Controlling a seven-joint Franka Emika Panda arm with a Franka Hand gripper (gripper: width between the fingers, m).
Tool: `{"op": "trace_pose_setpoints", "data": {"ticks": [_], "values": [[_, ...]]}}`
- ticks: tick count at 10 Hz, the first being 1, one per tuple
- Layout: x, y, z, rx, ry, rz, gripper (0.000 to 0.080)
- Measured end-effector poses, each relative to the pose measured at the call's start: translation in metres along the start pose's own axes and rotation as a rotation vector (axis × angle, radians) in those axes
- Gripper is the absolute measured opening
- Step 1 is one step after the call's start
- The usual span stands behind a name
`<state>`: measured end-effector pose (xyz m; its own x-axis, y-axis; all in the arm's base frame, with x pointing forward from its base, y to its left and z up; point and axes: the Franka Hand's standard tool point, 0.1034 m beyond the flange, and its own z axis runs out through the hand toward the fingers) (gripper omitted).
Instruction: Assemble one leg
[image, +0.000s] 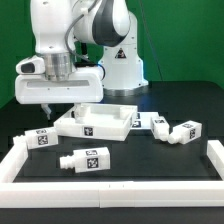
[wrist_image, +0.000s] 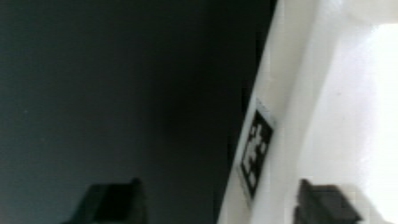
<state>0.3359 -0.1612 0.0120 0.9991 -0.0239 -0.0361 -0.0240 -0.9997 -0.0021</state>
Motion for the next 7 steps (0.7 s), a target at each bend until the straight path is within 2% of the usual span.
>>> {"op": "trace_pose_setpoints", "data": {"ticks": [2, 3, 4, 5, 6, 7], "values": [[0.001, 0.0, 0.0, 0.0, 0.001, 0.0, 0.0068], [0.002, 0.0, -0.001, 0.001, 0.001, -0.003, 0.0052], [0.005, -0.012, -0.01, 0.05, -0.042, 0.006, 0.0052], [0.018, -0.023, -0.032, 0.091, -0.062, 0.004, 0.0052], [0.031, -0.037, -0.055, 0.094, -0.066, -0.002, 0.0052], [0.041, -0.05, -0.066, 0.103, -0.079, 0.019, 0.0052]]}}
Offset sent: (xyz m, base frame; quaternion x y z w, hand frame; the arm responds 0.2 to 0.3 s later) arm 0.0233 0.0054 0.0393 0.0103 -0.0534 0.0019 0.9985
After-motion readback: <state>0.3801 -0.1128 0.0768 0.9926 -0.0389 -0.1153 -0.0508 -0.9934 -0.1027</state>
